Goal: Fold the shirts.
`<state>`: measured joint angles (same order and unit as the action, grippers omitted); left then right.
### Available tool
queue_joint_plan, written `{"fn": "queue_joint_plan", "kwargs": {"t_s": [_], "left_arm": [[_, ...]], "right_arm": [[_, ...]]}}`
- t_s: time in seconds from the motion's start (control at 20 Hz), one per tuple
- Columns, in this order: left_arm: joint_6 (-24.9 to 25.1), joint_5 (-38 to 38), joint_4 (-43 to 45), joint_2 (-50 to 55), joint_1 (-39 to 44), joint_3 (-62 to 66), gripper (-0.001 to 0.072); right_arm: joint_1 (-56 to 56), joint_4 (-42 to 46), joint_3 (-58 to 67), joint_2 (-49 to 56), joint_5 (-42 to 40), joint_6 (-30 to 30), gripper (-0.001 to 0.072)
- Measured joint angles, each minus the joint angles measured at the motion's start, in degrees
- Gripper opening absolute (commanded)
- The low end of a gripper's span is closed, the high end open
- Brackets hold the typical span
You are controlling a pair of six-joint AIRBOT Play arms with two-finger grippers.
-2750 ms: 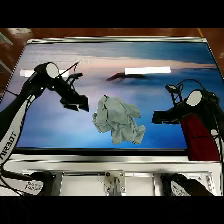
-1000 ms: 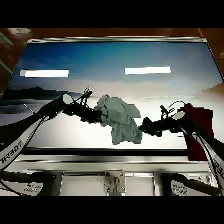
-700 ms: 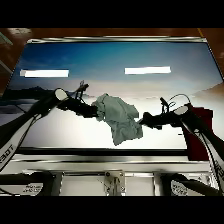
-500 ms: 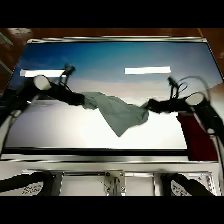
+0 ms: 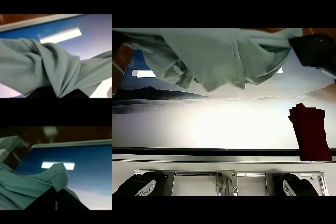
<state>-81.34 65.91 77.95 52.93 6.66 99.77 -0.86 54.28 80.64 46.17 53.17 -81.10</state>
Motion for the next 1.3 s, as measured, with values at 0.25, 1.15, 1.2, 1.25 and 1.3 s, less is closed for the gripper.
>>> {"fn": "queue_joint_plan", "kwargs": {"t_s": [0.25, 1.15, 1.2, 1.25, 1.3], "left_arm": [[-0.11, 1.29, 3.69, -5.35, -0.48, 1.77, 0.0040], [-0.31, -16.76, -14.62, 13.16, 5.51, -41.07, 0.0048], [-0.31, -19.10, -15.63, 16.09, 6.49, -41.29, 0.0159], [-0.33, -21.11, -16.68, 19.02, 7.34, -41.18, 0.0366], [-0.33, -22.49, -17.49, 21.51, 7.69, -40.70, 0.0524]], "right_arm": [[-0.07, -3.34, 2.14, -1.20, 14.95, -6.27, 0.0061], [-0.09, 7.13, -37.46, 13.00, 11.98, -11.50, 0.0061], [-0.09, 6.40, -37.73, 14.91, 9.62, -11.52, 0.0062], [-0.09, 5.38, -37.92, 16.70, 7.39, -11.65, 0.0062], [-0.11, 4.85, -38.10, 18.25, 5.86, -11.67, 0.0062]]}}
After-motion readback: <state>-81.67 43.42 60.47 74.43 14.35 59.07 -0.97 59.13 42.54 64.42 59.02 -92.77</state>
